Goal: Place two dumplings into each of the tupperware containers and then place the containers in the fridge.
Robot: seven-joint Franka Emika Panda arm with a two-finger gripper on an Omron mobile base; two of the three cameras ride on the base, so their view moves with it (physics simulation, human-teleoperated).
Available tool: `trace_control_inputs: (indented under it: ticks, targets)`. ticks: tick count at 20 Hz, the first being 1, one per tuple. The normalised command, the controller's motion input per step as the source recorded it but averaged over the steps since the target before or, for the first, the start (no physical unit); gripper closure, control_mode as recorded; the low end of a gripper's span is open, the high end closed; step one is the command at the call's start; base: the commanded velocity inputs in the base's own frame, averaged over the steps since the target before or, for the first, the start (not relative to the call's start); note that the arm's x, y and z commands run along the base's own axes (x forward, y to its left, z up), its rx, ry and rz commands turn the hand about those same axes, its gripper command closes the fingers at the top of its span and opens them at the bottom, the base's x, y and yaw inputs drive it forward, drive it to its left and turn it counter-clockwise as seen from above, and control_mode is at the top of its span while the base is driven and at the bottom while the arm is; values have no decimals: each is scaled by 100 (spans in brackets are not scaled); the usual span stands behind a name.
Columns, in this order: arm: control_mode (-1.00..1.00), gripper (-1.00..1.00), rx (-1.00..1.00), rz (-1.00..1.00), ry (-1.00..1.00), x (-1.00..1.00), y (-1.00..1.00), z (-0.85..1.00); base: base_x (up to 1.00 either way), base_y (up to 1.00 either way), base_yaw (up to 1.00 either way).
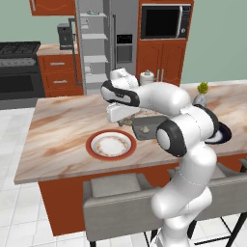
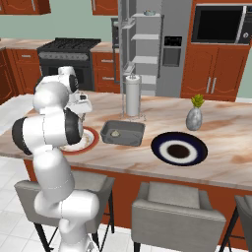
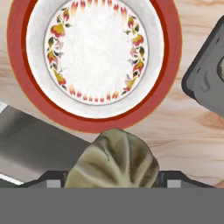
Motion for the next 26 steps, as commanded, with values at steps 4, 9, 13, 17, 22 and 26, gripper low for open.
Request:
trace_control_inputs:
  ticks: [4,9,13,17,22,26]
  targets:
    - [-100,100,0,-6,-26,0,-99,8,0,0,0]
    - [-100,100,1,-10,-16,12,-100,0,0,0,0]
    - [-100,100,0,-14,-21,31,-87,0,0,0,0]
    - [-100,100,2,-3,-15,72,-77,-3,0,0,0]
    - [-100,100,4,0,-4,60,-50,-14,0,0,0]
    - [-100,100,8,0,0,10,-9,-27,0,0,0]
